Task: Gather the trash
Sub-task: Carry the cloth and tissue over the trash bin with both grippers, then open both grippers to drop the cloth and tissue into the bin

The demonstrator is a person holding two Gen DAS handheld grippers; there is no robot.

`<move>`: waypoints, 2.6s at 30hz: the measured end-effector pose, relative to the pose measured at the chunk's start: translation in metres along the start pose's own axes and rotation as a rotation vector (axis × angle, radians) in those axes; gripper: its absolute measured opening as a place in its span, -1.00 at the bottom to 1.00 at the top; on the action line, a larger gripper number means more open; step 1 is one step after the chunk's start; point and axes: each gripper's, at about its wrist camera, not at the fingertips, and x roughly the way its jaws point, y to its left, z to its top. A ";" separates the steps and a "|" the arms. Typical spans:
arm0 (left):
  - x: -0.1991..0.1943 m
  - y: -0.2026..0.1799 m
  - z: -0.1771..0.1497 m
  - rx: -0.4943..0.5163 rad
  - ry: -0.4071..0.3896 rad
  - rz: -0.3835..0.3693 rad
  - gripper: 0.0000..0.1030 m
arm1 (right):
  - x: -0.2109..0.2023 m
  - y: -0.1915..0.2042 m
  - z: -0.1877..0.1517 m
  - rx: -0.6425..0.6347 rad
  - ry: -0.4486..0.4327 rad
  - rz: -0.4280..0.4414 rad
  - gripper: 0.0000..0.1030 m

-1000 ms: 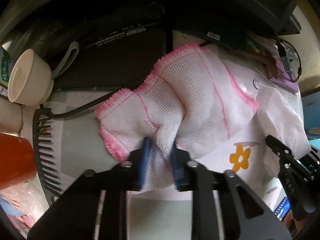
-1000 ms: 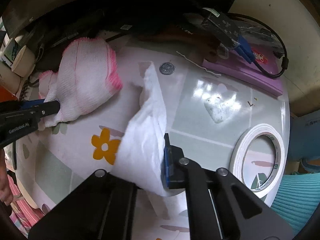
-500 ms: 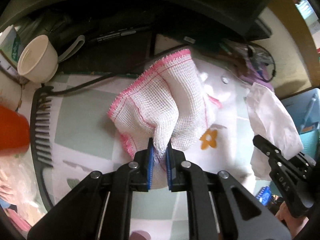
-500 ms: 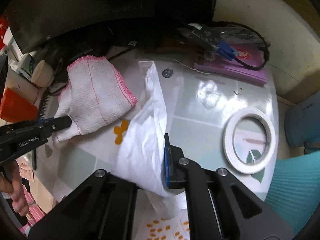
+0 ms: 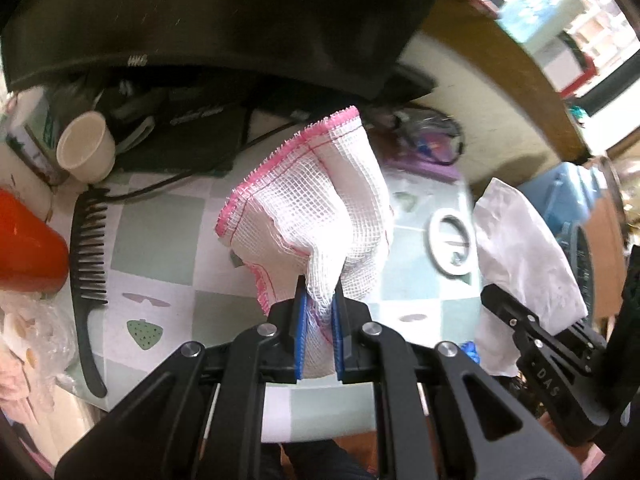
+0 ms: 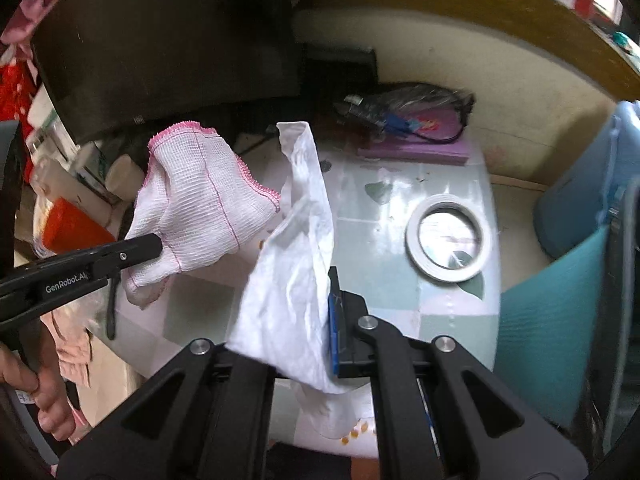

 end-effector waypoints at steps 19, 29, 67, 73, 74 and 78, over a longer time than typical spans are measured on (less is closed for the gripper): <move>-0.044 -0.125 -0.018 0.247 -0.040 -0.233 -0.80 | -0.111 -0.062 -0.045 0.192 -0.151 -0.163 -0.88; -0.045 -0.189 -0.022 0.329 -0.041 -0.281 -0.80 | -0.138 -0.113 -0.053 0.248 -0.190 -0.201 -0.88; 0.024 -0.367 -0.062 0.417 0.060 -0.202 -0.80 | -0.129 -0.288 -0.098 0.349 -0.018 -0.072 -0.60; 0.033 -0.367 -0.060 0.384 0.065 -0.192 -0.80 | -0.120 -0.296 -0.092 0.328 0.008 -0.054 -0.26; 0.034 -0.367 -0.060 0.380 0.067 -0.191 -0.80 | -0.120 -0.297 -0.091 0.329 0.010 -0.051 -0.10; 0.041 -0.372 -0.060 0.371 0.076 -0.189 -0.79 | -0.122 -0.303 -0.089 0.337 -0.003 -0.065 0.36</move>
